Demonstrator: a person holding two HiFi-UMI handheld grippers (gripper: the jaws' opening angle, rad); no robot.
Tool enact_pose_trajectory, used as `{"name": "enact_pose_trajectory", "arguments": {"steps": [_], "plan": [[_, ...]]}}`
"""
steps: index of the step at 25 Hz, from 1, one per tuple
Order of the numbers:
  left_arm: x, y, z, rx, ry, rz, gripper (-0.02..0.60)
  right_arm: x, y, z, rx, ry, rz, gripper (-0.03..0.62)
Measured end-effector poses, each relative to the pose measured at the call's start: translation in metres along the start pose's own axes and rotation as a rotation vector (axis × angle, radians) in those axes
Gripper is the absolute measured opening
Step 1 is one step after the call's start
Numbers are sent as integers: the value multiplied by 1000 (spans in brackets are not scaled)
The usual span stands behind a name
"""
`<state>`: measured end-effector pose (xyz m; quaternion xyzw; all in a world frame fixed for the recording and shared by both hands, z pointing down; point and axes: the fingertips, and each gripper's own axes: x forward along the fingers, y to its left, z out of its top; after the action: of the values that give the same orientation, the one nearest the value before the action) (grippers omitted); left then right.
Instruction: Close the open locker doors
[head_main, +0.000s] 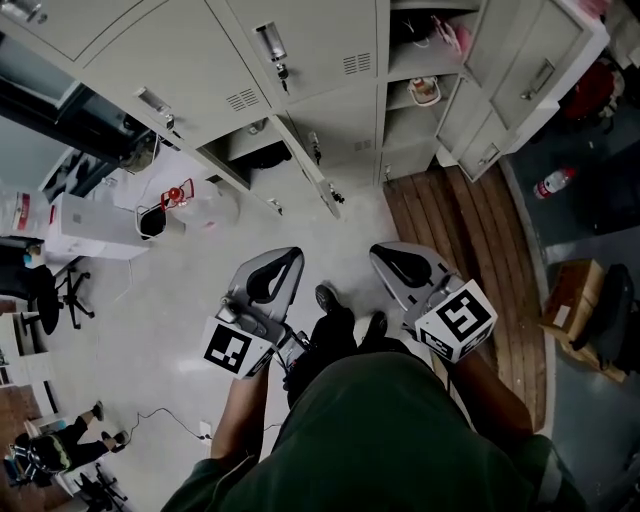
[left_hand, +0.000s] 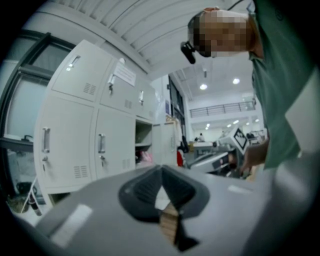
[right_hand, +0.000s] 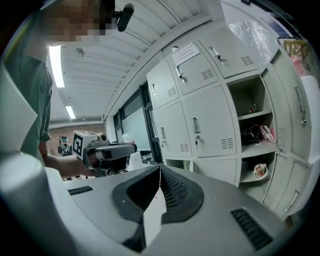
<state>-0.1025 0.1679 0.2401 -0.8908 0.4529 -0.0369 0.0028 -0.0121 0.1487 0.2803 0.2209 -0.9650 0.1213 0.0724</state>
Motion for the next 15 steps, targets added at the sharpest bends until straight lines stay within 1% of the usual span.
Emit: {"name": "enact_pose_trajectory", "arguments": {"steps": [4,8,10,15], "plan": [[9,18,-5,0,-9,-14,5,13,-13,1,5,1,-25,6],[15,36,-16,-24,27,-21,5,30,-22,4,7,7,-43,6],[17,47,-23,-25,41,-29,5,40,-25,6,11,6,-51,6],[22,73,-32,-31,45,-54,5,66,-31,7,17,5,-67,6]]}}
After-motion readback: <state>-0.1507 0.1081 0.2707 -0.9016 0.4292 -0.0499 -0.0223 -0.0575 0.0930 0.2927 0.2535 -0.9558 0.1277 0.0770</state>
